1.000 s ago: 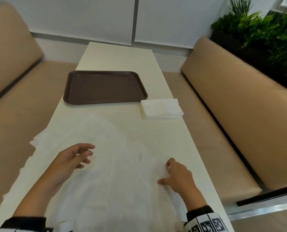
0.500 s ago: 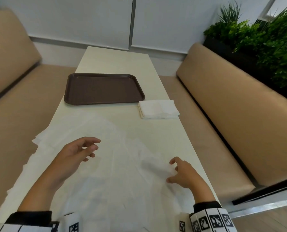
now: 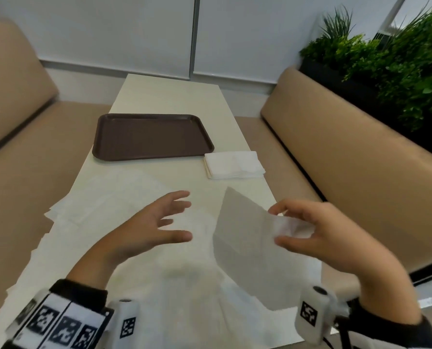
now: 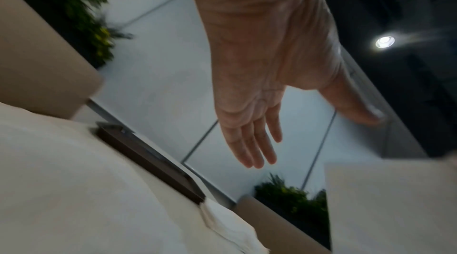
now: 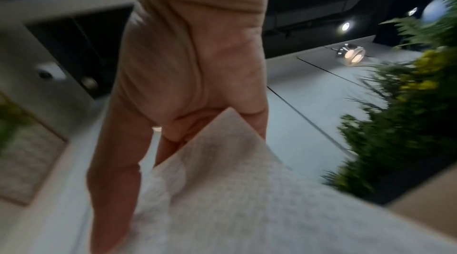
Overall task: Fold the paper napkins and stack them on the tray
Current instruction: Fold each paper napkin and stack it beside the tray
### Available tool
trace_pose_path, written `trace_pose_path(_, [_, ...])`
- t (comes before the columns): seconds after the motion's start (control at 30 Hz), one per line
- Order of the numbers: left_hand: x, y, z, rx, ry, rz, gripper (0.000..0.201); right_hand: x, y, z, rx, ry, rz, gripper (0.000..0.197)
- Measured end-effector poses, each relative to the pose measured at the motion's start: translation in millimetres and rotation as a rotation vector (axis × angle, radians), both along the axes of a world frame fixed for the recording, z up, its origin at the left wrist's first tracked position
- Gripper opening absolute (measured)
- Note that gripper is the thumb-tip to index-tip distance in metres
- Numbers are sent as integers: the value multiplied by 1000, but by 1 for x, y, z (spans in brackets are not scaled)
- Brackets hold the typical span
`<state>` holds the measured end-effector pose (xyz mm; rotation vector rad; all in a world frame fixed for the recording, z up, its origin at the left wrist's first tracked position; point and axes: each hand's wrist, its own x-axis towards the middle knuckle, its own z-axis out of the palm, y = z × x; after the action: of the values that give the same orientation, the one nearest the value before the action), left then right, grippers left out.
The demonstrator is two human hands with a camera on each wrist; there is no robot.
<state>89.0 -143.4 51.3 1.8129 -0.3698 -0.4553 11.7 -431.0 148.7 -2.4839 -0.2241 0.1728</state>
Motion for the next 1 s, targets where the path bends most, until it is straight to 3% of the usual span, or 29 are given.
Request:
trace_pose_path(0.07, [3, -18, 9, -12, 34, -139, 102, -8, 9, 31, -9, -70, 109, 32])
trace_pose_path(0.13, [3, -33, 20, -56, 43, -261, 105, -14, 16, 54, -12, -146, 175, 29])
trace_pose_path(0.2, [1, -43, 30, -118, 52, -339, 80, -15, 18, 68, 16, -236, 180, 27])
trace_pose_path(0.27, [-1, -47, 37, -215, 88, -297, 45, -11, 12, 71, 133, -311, 123, 27])
trace_pose_path(0.4, [-1, -48, 42, -445, 147, -54, 13, 6, -12, 34, 703, -201, -104, 56])
trace_pose_path(0.43, [-1, -46, 43, -487, 164, -4, 14, 9, -14, 19, 831, -134, -111, 64])
trace_pose_path(0.53, [5, -40, 42, -531, 162, 71, 49, 17, -11, -18, 1003, 5, -71, 80])
trace_pose_path(0.7, [6, -33, 47, -538, 170, 144, 34, 26, 5, -33, 976, -68, -151, 42])
trace_pose_path(0.83, [9, -27, 48, -484, 137, 192, 33, 29, 8, -29, 917, -177, -174, 27])
trace_pose_path(0.93, [13, -18, 48, -471, 73, 183, 61, 31, 4, -26, 871, -221, -186, 23])
trace_pose_path(1.0, [16, -14, 50, -494, 56, 171, 69, 31, 2, -25, 855, -250, -191, 21])
